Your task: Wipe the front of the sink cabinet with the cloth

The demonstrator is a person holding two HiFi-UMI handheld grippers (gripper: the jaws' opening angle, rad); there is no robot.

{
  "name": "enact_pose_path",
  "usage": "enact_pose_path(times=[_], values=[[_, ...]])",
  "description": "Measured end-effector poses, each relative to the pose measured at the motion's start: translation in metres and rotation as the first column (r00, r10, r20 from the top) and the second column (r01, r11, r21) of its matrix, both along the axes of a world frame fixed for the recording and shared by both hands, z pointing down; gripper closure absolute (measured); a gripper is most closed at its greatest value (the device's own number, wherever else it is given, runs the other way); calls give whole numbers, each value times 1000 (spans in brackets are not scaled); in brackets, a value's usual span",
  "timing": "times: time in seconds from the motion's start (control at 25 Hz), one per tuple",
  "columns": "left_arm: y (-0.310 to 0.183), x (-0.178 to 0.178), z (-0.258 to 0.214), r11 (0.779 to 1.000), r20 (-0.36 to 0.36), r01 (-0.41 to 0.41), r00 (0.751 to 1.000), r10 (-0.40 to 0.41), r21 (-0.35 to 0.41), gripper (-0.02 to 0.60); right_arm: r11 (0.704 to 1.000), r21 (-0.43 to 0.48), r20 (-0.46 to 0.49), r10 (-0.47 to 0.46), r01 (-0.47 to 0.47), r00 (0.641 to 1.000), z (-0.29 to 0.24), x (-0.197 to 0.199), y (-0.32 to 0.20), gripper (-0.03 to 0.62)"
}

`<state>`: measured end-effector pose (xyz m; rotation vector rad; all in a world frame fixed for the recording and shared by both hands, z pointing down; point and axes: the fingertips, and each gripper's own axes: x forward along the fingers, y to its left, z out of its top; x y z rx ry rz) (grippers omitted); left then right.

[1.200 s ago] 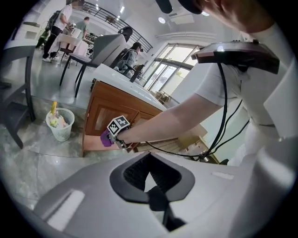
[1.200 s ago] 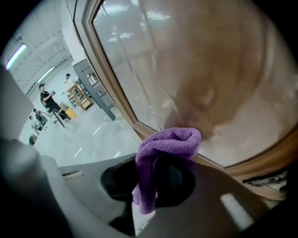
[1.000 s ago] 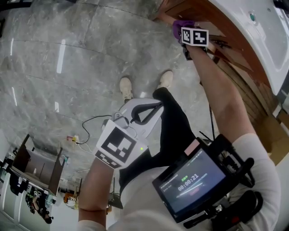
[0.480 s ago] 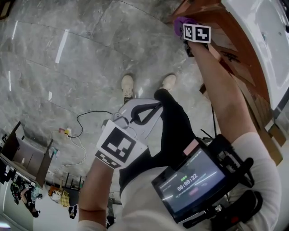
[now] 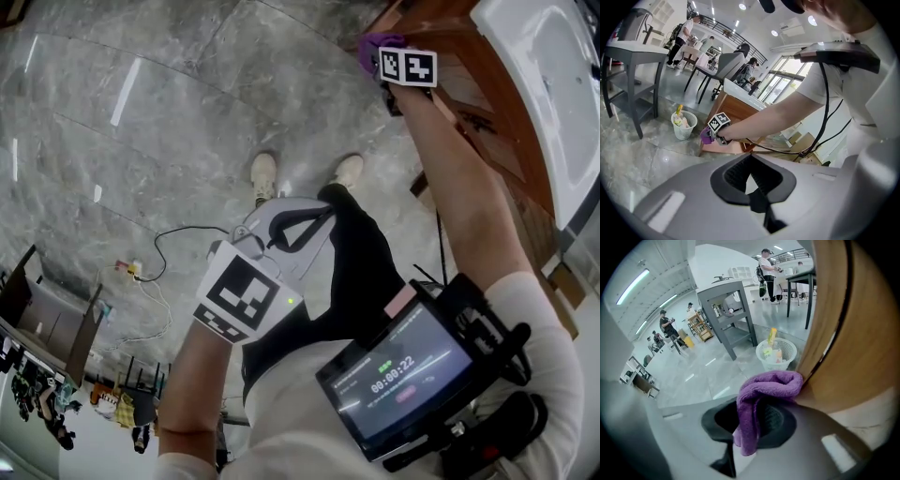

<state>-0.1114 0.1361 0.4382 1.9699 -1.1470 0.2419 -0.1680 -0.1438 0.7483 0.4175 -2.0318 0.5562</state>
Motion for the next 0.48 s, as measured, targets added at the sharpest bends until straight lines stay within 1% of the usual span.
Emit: enact_pose_path(times=[0.12, 0.24, 0.48], values=[[-1, -5, 0, 1000, 2, -2, 1000, 2, 10, 577, 1000, -6, 9, -4, 4, 1000, -5, 3, 7, 522], [-4, -4, -7, 999, -3, -19, 1000, 19, 27, 577, 1000, -4, 11, 7, -7, 1000, -15, 18, 15, 522], [-20, 0, -56, 995, -3, -73, 997, 74, 64, 577, 999, -16, 34, 35, -34, 999, -74, 60, 34, 522]])
